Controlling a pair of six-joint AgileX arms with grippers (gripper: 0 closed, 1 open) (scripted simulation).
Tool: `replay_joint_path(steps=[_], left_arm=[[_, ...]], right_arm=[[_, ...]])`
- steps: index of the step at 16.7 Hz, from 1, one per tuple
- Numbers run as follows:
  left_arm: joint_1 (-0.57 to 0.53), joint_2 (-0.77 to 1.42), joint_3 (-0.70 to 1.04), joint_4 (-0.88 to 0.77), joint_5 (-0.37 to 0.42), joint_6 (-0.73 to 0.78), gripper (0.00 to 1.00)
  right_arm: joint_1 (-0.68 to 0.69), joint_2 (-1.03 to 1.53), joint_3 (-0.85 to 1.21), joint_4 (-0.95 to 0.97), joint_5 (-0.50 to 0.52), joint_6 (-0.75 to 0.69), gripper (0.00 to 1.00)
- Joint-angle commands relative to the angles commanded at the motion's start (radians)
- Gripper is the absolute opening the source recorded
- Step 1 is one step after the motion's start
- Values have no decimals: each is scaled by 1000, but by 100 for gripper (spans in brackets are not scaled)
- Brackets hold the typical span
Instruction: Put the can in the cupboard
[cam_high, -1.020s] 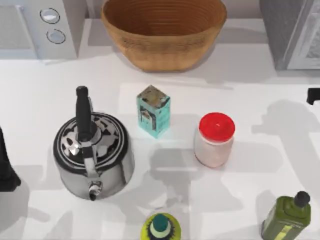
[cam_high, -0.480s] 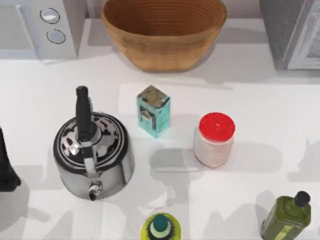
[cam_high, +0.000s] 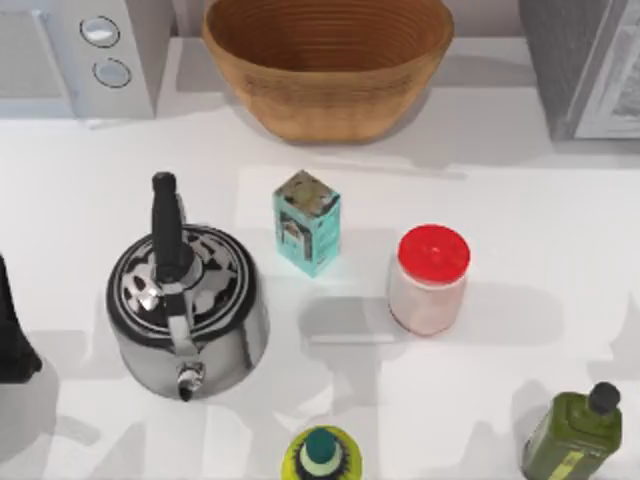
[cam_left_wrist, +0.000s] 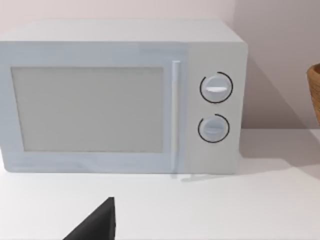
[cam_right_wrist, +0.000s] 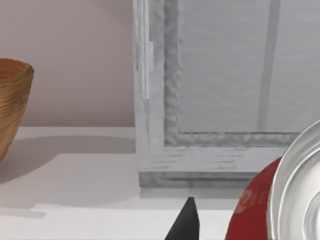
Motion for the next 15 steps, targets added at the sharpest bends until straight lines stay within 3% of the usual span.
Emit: replay_joint_path(steps=[7,15], left_arm=[[0,0,0,0,0,0,100],[0,0,0,0,0,0,100]], right_arm=[[48,147,162,-37,0,7,0],[144,688,897,-209,58,14,0]])
